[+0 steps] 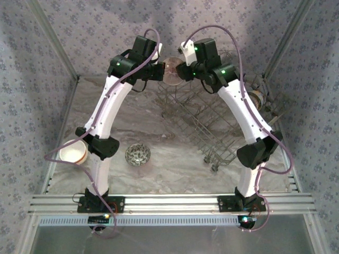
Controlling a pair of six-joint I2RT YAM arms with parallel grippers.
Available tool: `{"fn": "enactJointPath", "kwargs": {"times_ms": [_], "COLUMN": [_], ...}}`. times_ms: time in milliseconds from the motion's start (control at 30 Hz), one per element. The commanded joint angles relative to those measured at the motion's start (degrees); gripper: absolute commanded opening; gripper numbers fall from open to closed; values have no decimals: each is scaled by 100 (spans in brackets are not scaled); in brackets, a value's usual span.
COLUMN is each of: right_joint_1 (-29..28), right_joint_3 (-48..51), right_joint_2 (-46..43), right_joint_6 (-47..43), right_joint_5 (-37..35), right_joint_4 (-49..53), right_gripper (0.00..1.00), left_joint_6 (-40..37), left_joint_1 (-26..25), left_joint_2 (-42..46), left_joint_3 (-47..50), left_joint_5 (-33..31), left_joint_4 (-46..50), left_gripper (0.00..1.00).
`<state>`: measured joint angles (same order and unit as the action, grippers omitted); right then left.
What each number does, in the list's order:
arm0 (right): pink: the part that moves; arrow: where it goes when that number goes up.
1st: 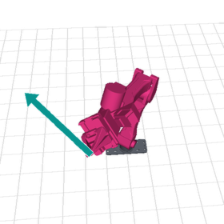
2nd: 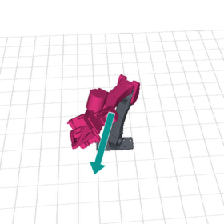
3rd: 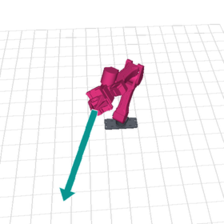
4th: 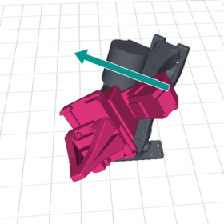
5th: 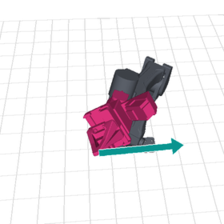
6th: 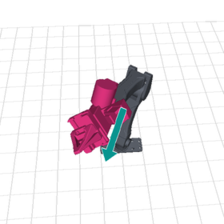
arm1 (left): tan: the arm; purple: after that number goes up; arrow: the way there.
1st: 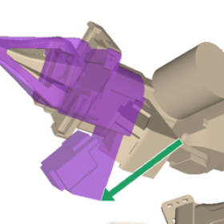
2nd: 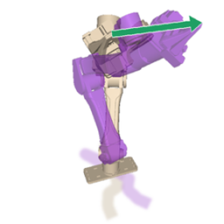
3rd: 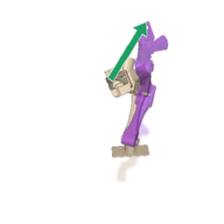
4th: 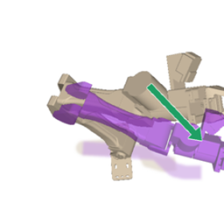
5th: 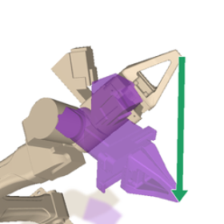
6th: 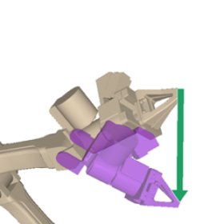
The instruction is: Load the bowls into the dish rack
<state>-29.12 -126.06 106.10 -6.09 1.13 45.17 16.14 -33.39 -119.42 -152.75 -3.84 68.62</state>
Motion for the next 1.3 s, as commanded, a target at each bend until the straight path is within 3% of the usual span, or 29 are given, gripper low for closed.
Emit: {"fn": "enactJointPath", "kwargs": {"times_ms": [0, 267, 767, 1067, 1267], "right_joint_1": [-157, -322, -331, -164, 187], "right_joint_3": [-155, 33, 55, 68, 90], "right_joint_2": [48, -20, -16, -68, -188], "right_joint_6": [-33, -85, 11, 268, 312], "right_joint_5": [-428, -752, -710, -809, -1223], "right_joint_4": [-121, -343, -490, -482, -308], "right_gripper": [27, 11, 0, 0, 0], "left_joint_6": [152, 256, 389, 357, 278], "left_joint_1": [-71, -80, -96, -92, -60], "left_joint_2": [110, 121, 125, 215, 392], "left_joint_3": [-151, -148, -142, -148, -115], "left_joint_5": [55, 123, 242, 295, 279], "left_joint_4": [-226, -191, -207, -458, -578], "left_gripper": [0, 0, 0, 47, 58]}}
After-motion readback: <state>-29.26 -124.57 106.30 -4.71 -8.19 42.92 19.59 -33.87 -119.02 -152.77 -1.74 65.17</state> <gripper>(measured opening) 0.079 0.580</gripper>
